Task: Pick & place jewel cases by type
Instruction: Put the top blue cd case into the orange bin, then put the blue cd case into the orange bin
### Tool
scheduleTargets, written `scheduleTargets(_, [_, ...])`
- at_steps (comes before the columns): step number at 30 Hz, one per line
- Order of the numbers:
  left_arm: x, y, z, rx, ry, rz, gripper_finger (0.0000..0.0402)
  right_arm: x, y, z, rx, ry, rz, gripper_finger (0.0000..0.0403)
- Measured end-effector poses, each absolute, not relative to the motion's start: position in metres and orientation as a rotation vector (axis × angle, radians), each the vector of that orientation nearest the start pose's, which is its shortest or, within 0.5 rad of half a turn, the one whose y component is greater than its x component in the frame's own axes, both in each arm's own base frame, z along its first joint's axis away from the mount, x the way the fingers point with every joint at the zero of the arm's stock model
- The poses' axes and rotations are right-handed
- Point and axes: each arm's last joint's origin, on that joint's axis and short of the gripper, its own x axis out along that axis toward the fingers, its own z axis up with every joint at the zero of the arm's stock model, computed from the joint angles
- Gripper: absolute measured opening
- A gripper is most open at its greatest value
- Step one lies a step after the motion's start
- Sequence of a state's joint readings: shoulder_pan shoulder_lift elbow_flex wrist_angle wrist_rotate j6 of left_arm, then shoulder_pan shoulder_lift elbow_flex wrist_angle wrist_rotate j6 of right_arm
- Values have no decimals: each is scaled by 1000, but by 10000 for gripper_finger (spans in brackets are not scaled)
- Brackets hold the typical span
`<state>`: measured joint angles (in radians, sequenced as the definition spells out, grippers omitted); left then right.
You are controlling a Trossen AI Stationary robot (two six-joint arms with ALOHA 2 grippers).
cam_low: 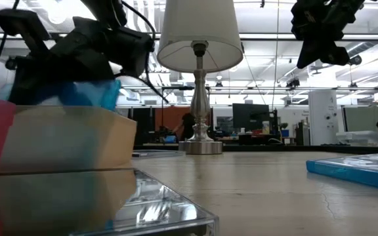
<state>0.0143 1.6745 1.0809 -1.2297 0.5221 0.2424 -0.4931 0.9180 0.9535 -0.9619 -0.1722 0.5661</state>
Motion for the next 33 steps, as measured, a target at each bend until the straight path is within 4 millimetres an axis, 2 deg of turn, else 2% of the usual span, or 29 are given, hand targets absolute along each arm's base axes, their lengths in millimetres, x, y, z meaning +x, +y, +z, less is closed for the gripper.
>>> scheduleTargets(10, [264,-8,190,-222,1718,-484,112,143,-71,305,830,781,-547,8])
scheduleTargets(16, [268,-7,197,-182,1711,-453,149,143,-71,305,827,782,-545,8])
scheduleTargets(24, [266,-2,204,-63,1766,-394,167,143,-71,304,814,788,-540,8])
scheduleTargets(33, [268,-2,218,-66,1795,-360,168,143,-71,303,800,796,-533,8])
